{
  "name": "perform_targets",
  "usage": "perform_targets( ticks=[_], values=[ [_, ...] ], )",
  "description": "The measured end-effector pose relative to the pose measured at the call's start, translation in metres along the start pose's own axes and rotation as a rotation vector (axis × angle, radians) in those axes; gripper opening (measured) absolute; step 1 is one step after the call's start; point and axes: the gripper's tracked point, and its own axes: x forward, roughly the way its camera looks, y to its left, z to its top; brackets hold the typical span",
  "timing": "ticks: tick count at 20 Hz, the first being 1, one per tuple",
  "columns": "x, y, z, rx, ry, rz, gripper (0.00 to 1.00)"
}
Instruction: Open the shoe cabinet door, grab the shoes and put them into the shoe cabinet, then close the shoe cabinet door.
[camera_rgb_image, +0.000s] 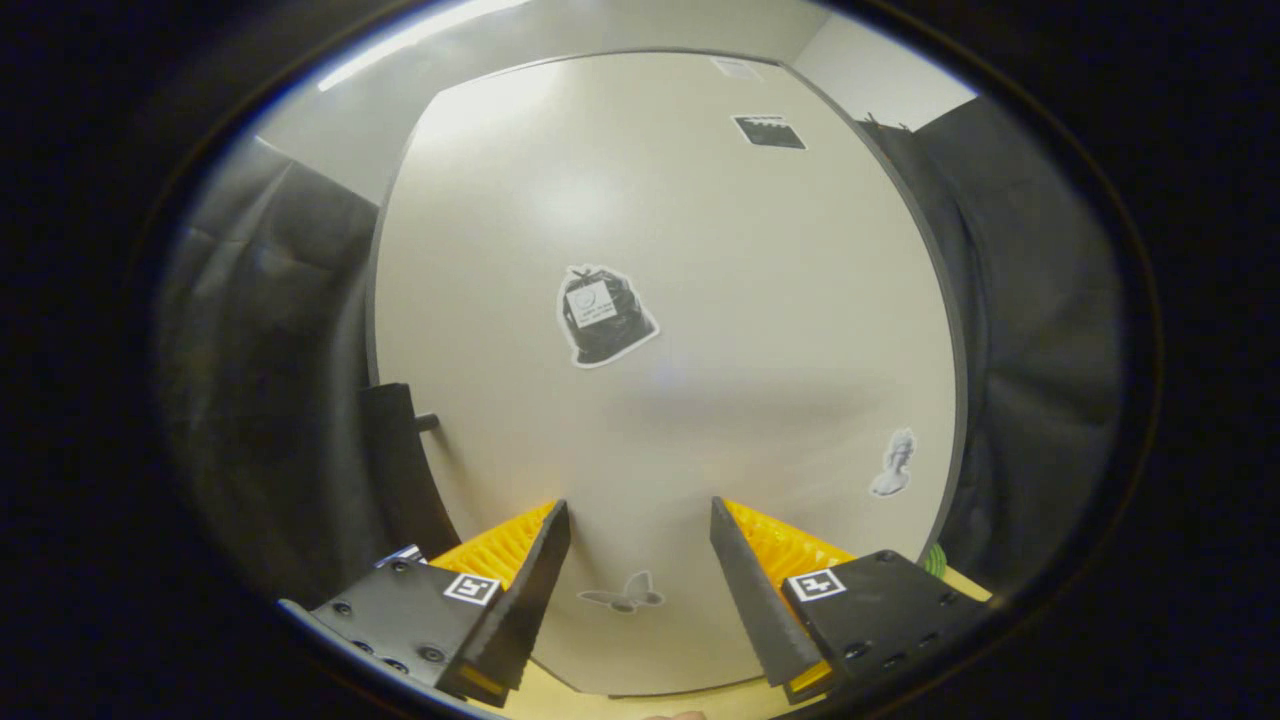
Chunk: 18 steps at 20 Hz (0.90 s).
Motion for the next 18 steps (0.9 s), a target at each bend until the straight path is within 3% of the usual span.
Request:
perform_targets(
  ticks=[7, 10, 18],
  values=[
    [-0.001, -0.001, 0.003, -0.024, -0.02, -0.003, 0.88],
    [-0.007, -0.017, 0.026, -0.03, -0.096, -0.04, 0.88],
    [-0.035, -0.061, 0.06, -0.106, -0.154, -0.016, 0.89]
  ],
)
